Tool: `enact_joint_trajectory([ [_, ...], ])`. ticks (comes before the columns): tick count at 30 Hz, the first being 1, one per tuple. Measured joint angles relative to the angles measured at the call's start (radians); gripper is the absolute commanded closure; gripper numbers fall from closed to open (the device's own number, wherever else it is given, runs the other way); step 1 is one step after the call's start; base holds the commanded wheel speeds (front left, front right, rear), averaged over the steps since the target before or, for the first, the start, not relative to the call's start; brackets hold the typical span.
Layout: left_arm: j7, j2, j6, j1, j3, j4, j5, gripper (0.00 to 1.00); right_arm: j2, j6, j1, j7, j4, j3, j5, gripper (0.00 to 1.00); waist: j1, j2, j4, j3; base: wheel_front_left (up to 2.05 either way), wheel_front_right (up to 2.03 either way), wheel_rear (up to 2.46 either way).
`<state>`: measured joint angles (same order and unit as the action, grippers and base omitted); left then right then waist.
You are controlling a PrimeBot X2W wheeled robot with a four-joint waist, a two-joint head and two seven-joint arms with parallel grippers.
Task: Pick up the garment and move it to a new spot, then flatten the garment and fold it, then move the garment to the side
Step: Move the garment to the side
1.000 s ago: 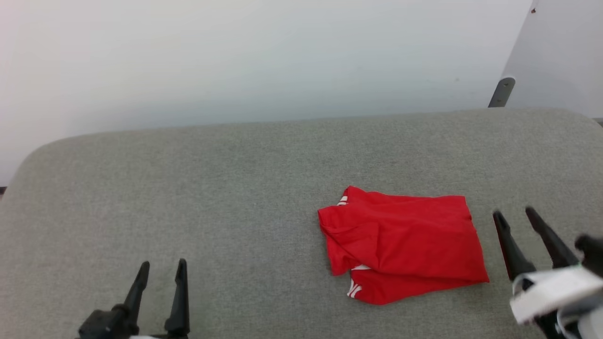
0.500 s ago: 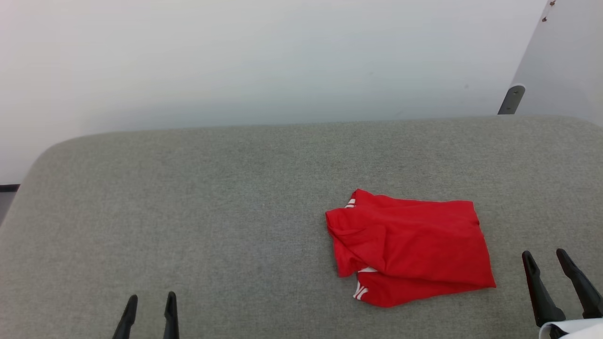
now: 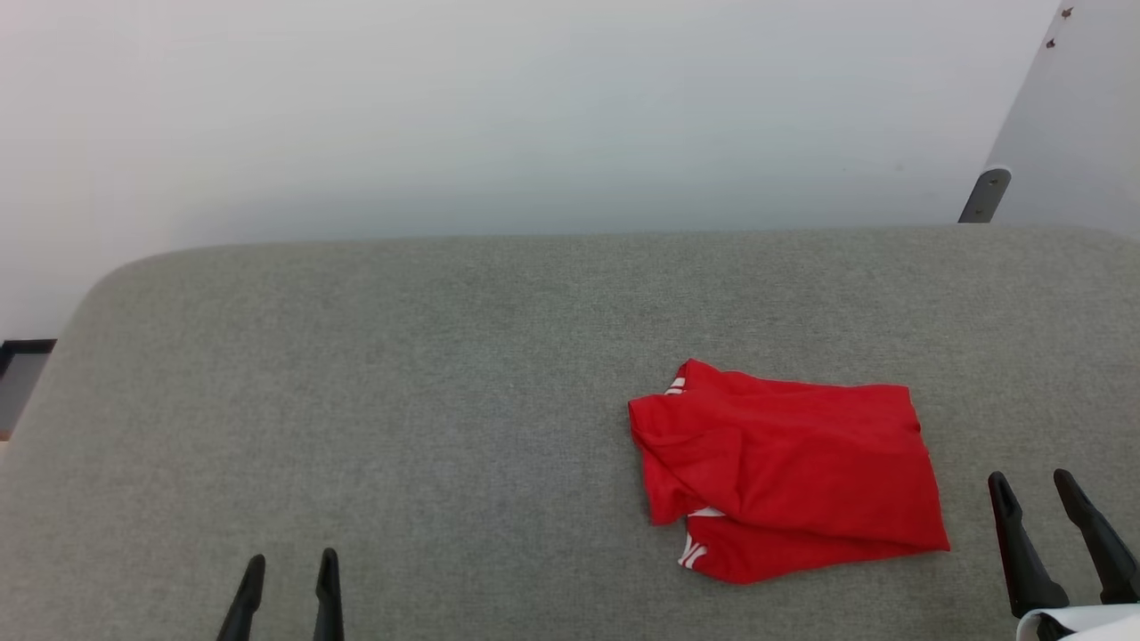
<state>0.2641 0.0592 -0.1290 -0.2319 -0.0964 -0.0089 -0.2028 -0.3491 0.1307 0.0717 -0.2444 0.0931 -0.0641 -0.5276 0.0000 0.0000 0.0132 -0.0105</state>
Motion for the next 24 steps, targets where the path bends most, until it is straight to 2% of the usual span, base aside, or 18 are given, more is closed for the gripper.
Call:
enact_joint_trajectory([
  [6,0.000,-0.001,0.000,0.003,0.002,0.001,0.000,0.00,0.014,0.000,-0.004,0.011,-0.012,0.009,-0.010,0.00,0.0000,0.0000,0.005,0.000,0.00,0.00,0.00],
  [11,0.000,-0.003,0.000,0.018,0.020,0.001,0.000,0.00,0.016,0.000,-0.100,0.074,-0.007,0.024,-0.020,0.00,0.0000,0.0000,0.003,0.005,0.00,0.00,0.00],
  [14,0.000,-0.003,0.000,0.043,0.024,-0.002,0.000,0.00,-0.018,0.000,-0.189,0.184,0.027,0.003,-0.007,0.00,0.0000,0.0000,0.003,0.017,0.00,0.00,0.00],
  [16,0.000,-0.003,0.000,0.064,0.032,-0.001,0.000,0.00,-0.058,0.000,-0.257,0.300,0.053,-0.047,-0.010,0.00,0.0000,0.0000,0.004,0.031,0.00,0.00,0.00],
  [19,0.000,-0.002,0.000,0.107,0.055,0.004,-0.001,0.00,-0.116,0.000,-0.354,0.490,0.099,-0.132,-0.042,0.00,0.0000,0.0000,0.008,0.060,0.00,0.00,0.00],
  [24,0.000,-0.003,0.000,0.205,0.101,0.031,0.002,0.00,-0.191,0.000,-0.494,0.780,0.178,-0.191,-0.148,0.00,0.0000,0.0000,0.023,0.122,0.00,0.00,0.00],
])
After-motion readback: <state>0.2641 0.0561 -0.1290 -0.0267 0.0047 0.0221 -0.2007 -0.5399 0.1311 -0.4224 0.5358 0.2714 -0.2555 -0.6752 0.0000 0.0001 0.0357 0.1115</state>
